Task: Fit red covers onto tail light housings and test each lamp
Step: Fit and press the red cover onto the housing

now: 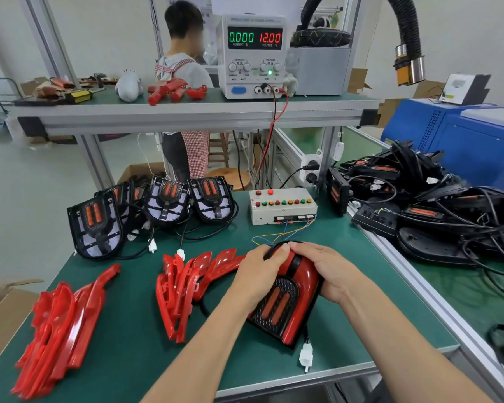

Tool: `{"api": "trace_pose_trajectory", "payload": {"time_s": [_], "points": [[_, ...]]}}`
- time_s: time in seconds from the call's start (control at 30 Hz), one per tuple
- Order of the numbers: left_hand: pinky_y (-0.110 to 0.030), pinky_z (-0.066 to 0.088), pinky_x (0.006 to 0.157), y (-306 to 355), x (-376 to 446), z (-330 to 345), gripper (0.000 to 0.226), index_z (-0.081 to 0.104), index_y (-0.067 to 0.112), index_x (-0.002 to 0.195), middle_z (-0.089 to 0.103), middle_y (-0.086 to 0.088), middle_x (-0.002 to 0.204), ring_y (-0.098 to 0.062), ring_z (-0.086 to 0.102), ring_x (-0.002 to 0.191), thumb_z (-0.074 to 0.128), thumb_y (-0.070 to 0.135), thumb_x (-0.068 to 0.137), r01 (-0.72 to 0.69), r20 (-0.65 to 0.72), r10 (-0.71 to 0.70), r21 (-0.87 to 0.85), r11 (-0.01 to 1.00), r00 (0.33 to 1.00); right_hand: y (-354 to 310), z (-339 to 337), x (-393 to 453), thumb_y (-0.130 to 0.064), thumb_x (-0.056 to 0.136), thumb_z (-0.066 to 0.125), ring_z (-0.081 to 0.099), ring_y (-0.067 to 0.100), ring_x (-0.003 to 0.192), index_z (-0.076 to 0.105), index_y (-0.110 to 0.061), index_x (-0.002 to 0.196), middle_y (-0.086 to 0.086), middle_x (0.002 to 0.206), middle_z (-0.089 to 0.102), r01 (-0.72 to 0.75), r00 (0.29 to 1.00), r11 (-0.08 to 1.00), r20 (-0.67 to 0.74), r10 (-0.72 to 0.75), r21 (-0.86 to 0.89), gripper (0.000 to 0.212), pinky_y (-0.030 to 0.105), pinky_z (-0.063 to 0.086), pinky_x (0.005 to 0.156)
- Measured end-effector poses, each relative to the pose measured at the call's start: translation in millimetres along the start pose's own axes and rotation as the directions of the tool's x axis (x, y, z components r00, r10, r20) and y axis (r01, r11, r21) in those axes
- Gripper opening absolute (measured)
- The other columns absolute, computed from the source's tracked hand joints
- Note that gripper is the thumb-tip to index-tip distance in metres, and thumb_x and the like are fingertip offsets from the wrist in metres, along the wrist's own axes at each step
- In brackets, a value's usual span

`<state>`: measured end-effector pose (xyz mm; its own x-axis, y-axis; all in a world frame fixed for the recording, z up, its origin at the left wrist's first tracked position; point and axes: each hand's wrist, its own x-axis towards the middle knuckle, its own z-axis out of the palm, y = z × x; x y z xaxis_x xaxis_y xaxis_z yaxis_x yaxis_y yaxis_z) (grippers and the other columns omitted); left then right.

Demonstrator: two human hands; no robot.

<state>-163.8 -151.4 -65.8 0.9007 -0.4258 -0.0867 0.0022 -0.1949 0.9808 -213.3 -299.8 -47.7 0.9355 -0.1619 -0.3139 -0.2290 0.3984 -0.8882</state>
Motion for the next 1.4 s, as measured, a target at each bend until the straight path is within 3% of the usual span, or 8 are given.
{"api": "trace_pose_trajectory", "payload": {"time_s": [0.27,0.53,0.7,0.83,0.93,1.07,1.23,1.4], "points": [[-0.033,0.057,0.089,-1,-2,-3,0.053,0.074,0.033,0.102,0.077,0.016,0.094,-0.003,0.073,0.089,0.060,0.076,0.074,-0.001,0.023,0.001,-0.007,1.000,1.000,1,1,0,-0.015,0.092,0.070,0.072,0.029,0.079,0.074,0.000,0.110,0.022,0.099,0.075,0.037,0.999,0.998,-0.016,-0.037,-0.046,0.024,0.038,0.062,0.077],[-0.046,0.054,0.103,-6,-7,-22,0.029,0.066,0.024,0.123,0.075,0.001,0.117,-0.018,0.071,0.110,0.059,0.041,0.100,0.007,0.235,-0.013,0.026,1.000,0.972,3,-9,0,-0.021,0.090,0.073,0.074,0.028,0.072,0.074,0.002,0.107,0.023,0.096,0.076,0.061,0.997,0.994,-0.052,-0.065,-0.090,0.029,0.034,0.061,0.064],[-0.035,0.059,0.093,-12,-14,-32,0.024,0.069,0.021,0.119,0.077,0.001,0.110,-0.015,0.074,0.102,0.056,0.035,0.105,-0.042,0.284,0.020,0.072,0.997,0.958,4,-12,3,-0.018,0.092,0.072,0.073,0.024,0.063,0.074,0.002,0.101,0.019,0.084,0.077,0.090,0.989,0.989,-0.103,-0.102,-0.122,0.022,0.030,0.058,0.055],[-0.027,0.058,0.079,-14,-17,-28,0.022,0.072,0.019,0.107,0.078,-0.003,0.099,-0.012,0.074,0.087,0.056,0.034,0.105,-0.136,0.191,0.115,0.100,0.986,0.975,5,-11,6,-0.029,0.092,0.073,0.074,0.030,0.078,0.074,-0.001,0.108,0.021,0.096,0.077,0.057,0.991,0.987,-0.113,-0.074,-0.150,0.033,0.038,0.063,0.072],[-0.031,0.060,0.076,-16,-18,-22,0.023,0.073,0.018,0.103,0.079,-0.005,0.093,-0.018,0.076,0.084,0.056,0.034,0.105,-0.116,0.148,0.108,0.043,0.992,0.983,4,-15,3,-0.027,0.090,0.075,0.074,0.032,0.088,0.073,-0.004,0.112,0.019,0.102,0.077,0.061,0.997,0.982,-0.035,-0.068,-0.177,0.032,0.041,0.061,0.080],[-0.032,0.057,0.083,-22,-23,-14,0.028,0.074,0.012,0.103,0.077,-0.009,0.094,-0.018,0.071,0.083,0.057,0.033,0.105,-0.147,0.095,0.144,0.024,0.989,0.985,4,-17,2,-0.010,0.089,0.074,0.075,0.025,0.078,0.074,-0.003,0.106,0.018,0.096,0.078,0.116,0.992,0.964,-0.026,-0.126,-0.239,0.018,0.034,0.062,0.068],[-0.055,0.058,0.089,-24,-25,-11,0.032,0.074,0.012,0.102,0.075,-0.022,0.098,-0.035,0.074,0.088,0.058,0.040,0.103,-0.064,0.093,0.067,-0.037,0.997,0.993,3,-18,-1,-0.016,0.090,0.075,0.075,0.026,0.079,0.074,-0.006,0.106,0.017,0.096,0.078,0.063,0.996,0.965,-0.039,-0.075,-0.254,0.019,0.036,0.063,0.070],[-0.040,0.060,0.090,-30,-27,-14,0.024,0.070,0.018,0.121,0.077,-0.009,0.114,-0.027,0.073,0.108,0.066,0.029,0.099,0.068,0.289,0.006,-0.247,0.967,0.957,2,-21,-5,-0.032,0.079,0.081,0.077,0.026,0.082,0.072,-0.011,0.111,0.012,0.096,0.079,0.084,0.989,0.971,-0.104,-0.110,-0.223,0.039,0.034,0.062,0.066]]}}
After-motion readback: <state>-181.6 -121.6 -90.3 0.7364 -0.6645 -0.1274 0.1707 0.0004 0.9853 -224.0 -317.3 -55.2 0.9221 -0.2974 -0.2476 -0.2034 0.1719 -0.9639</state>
